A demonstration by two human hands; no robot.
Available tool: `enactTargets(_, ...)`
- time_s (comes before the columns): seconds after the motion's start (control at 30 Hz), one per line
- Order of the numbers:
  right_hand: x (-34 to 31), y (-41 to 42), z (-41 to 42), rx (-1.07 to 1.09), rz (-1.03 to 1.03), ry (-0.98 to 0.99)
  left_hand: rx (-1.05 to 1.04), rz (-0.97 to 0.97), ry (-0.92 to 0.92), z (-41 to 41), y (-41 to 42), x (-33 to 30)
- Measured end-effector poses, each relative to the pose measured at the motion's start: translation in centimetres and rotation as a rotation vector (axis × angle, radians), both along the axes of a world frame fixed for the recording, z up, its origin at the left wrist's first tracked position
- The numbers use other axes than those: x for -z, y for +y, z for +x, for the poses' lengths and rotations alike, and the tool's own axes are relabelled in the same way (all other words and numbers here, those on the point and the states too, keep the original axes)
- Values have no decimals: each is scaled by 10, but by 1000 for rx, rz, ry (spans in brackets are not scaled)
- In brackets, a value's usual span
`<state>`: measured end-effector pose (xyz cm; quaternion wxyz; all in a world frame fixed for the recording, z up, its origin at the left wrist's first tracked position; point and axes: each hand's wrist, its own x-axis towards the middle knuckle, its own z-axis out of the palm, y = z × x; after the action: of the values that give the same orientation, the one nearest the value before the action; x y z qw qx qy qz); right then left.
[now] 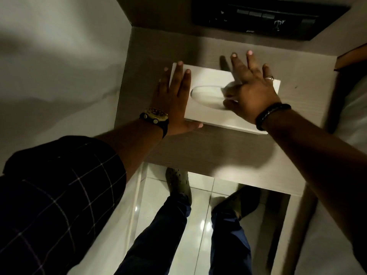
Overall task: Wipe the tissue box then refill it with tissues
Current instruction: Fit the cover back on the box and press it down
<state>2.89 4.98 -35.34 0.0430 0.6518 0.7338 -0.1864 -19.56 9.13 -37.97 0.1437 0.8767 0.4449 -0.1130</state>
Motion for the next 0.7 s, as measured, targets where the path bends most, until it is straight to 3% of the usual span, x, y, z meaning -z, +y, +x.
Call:
enactTargets(0.2, 11, 22, -11, -31, -52, -5, 0, -16, 15, 0, 0, -1)
enactTargets(0.37, 3, 22, -6, -184, -62, 13, -5, -15, 8, 1, 0, -2)
enactTargets(0.57, 2, 10, 0, -178, 89, 133, -12, -6, -18, 0, -1, -2)
enactTargets(0.7, -7, 7, 4, -146, 155, 92, -11, -10, -21, 0, -2, -3)
